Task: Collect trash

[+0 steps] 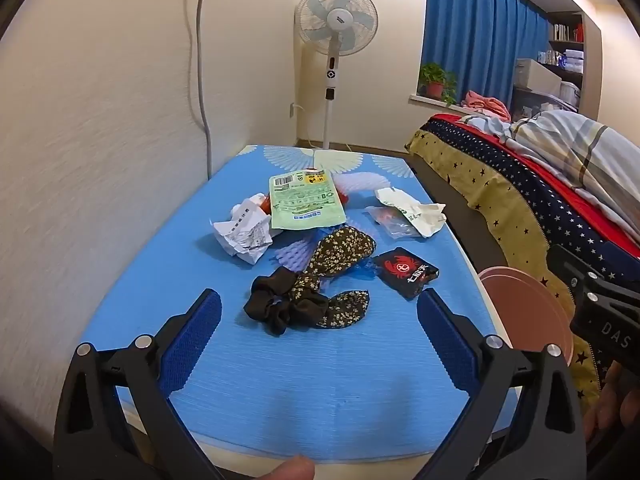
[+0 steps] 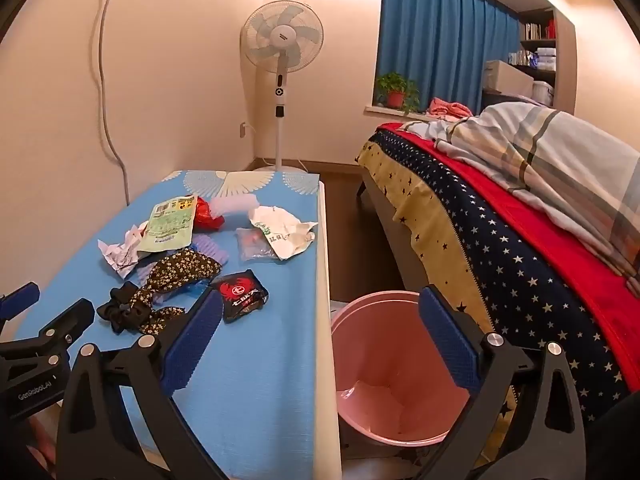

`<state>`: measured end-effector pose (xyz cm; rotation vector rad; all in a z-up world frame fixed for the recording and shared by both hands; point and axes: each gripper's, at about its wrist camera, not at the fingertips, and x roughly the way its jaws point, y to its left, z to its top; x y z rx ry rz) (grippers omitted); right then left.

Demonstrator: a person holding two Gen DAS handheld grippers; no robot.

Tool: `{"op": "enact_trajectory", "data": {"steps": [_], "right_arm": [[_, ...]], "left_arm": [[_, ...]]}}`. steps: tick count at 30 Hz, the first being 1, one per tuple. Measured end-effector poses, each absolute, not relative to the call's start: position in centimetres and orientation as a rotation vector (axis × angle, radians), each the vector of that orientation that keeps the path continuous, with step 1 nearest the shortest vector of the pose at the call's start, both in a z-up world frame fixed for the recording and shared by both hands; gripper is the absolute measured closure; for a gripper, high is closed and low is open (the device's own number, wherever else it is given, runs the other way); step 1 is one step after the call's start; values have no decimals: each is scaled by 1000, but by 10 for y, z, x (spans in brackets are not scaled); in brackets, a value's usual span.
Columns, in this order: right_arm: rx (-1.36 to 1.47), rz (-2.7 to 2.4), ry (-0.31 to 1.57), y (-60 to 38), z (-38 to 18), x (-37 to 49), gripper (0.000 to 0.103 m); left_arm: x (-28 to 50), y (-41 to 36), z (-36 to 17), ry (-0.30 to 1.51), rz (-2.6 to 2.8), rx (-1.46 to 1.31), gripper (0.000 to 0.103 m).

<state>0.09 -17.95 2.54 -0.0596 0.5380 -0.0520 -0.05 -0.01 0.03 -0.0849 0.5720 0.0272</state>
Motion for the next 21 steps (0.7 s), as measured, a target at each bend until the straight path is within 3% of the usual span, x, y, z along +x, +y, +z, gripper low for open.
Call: {"op": "enact_trajectory", "data": {"steps": [21], "right_arm": [[-85, -27, 566, -171, 25, -1, 8]], "left_arm": [[1, 4, 1, 577, 27, -90, 8]]}}
